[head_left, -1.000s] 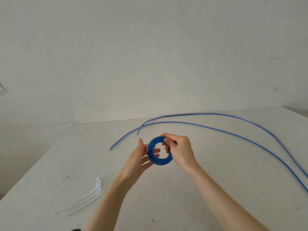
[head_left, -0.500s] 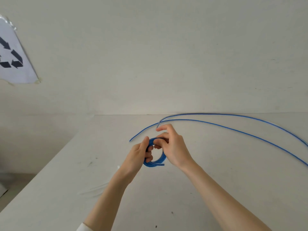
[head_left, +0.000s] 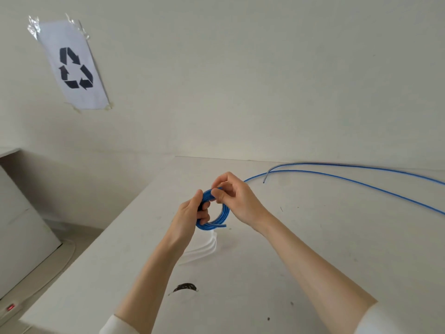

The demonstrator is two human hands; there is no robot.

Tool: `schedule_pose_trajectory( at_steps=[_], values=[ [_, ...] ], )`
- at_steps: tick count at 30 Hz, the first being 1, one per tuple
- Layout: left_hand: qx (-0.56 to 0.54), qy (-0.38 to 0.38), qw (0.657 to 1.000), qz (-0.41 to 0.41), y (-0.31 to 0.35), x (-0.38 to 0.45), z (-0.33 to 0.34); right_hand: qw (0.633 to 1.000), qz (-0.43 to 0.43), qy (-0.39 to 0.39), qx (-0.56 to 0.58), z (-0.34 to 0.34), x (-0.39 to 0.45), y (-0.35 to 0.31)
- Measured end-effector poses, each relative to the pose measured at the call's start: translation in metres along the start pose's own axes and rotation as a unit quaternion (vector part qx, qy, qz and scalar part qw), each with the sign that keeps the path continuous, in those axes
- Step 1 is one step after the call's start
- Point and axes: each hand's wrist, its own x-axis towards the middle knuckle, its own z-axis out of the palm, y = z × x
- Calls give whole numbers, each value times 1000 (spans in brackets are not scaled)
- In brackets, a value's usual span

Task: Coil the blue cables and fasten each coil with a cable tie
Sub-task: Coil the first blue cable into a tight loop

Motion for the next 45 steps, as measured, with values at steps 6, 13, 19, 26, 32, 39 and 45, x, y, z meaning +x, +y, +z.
schedule_pose_trajectory(
  at_steps=[6, 13, 19, 26, 32, 39, 45],
  values=[
    [-205, 57, 977, -14, 5, 2, -7, 989, 96, -92, 62, -6, -16, 19],
    [-279, 43, 959, -37, 4, -3, -3, 988, 68, -23, 135, 0, -16, 25],
    [-233, 12, 972, -14, -1, 0, 7, 954, 129, 16, 272, 1, -21, 29],
    [-258, 30, 966, 4, -14, -1, 25, 947, 201, 35, 247, -9, -20, 23],
    [-290, 27, 957, 5, -9, 4, 29, 935, 195, 8, 297, -20, -25, 23],
    [-257, 28, 966, -27, -11, 5, 25, 946, 178, 23, 271, -13, -27, 32],
    [-263, 61, 963, -24, -12, 4, 14, 964, 162, -9, 212, -8, -23, 34]
  ],
)
